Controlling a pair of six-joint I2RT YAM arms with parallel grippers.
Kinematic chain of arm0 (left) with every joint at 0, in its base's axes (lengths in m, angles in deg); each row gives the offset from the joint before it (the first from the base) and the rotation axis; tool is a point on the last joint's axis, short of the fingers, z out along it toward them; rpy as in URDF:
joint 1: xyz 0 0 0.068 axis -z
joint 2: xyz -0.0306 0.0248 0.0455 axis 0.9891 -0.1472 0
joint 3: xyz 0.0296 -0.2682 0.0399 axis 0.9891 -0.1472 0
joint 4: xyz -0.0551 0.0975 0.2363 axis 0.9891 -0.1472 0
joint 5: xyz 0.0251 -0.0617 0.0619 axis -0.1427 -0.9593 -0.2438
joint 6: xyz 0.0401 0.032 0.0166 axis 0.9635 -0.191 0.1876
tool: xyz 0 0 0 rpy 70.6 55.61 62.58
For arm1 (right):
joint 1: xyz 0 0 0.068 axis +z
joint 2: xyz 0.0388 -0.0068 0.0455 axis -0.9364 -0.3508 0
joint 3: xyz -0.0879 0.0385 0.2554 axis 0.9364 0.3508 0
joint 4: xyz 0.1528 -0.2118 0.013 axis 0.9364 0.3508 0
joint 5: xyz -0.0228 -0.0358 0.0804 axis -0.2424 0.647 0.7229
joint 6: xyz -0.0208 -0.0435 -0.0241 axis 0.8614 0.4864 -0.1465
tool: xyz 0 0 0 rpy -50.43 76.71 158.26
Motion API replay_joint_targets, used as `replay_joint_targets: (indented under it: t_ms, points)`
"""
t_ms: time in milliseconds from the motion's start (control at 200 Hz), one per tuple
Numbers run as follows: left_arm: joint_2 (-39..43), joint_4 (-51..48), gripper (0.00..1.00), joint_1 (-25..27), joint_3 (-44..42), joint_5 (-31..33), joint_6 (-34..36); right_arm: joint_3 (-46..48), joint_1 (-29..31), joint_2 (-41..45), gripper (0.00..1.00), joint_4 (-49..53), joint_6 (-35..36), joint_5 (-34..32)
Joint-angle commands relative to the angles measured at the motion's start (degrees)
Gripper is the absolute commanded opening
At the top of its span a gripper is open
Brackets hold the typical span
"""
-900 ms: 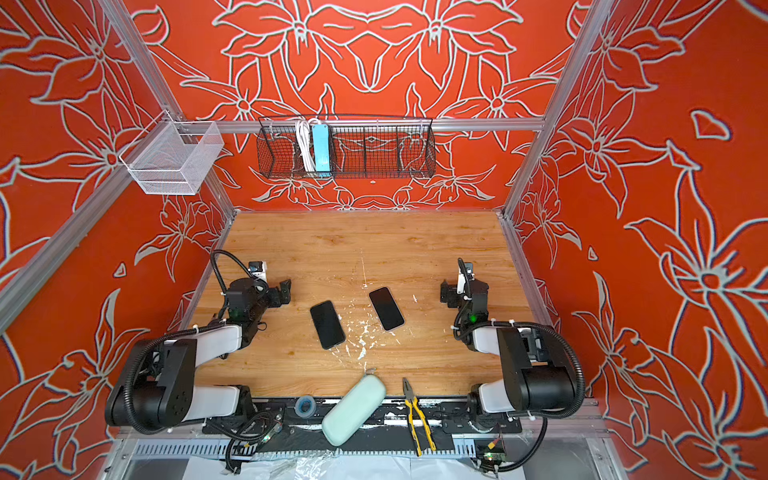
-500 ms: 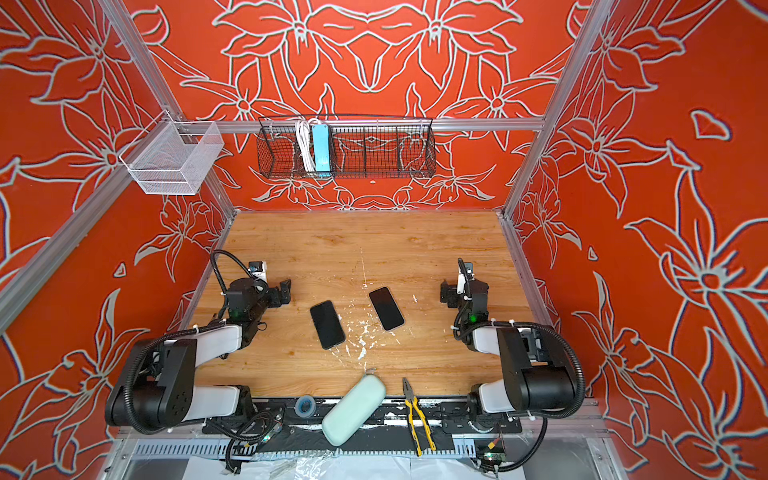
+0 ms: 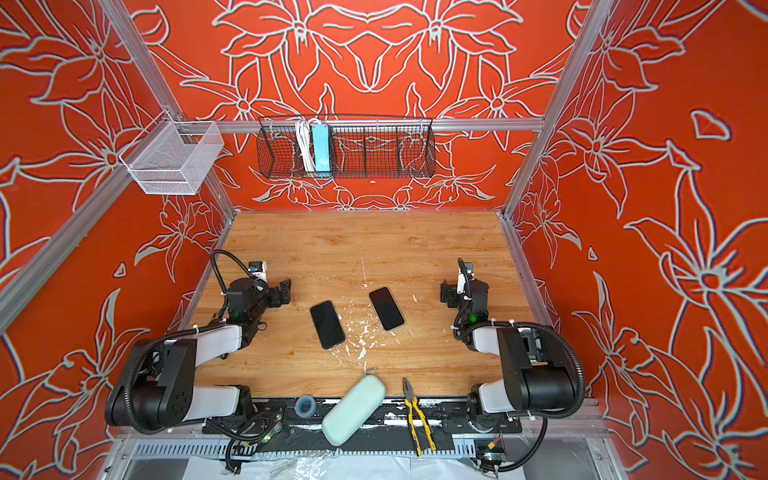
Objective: Take the phone out of the phone case
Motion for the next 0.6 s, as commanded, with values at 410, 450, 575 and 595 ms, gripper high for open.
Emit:
replay_joint_targets:
  t_ms: [410,450,575,595]
  points:
    - [23.11,-32.44,0.97,1.19,14.07,14.75,-13.22,-1.01,-0.08,4.90,0.98,3.70,-0.40,-1.39]
    - [24.33,-36.58,0.97,1.24,16.55,15.87,-16.07,-2.92,-0.09,8.17,0.97,10.53,-1.43,-2.60]
    - [27.25,-44.74,0.97,1.18,22.14,13.64,-20.07,-7.81,-0.20,17.16,0.98,26.84,-5.88,-4.03]
    - [27.67,-45.93,0.97,1.17,22.70,13.69,-21.15,-8.16,-0.15,18.36,0.97,28.66,-7.34,-5.16]
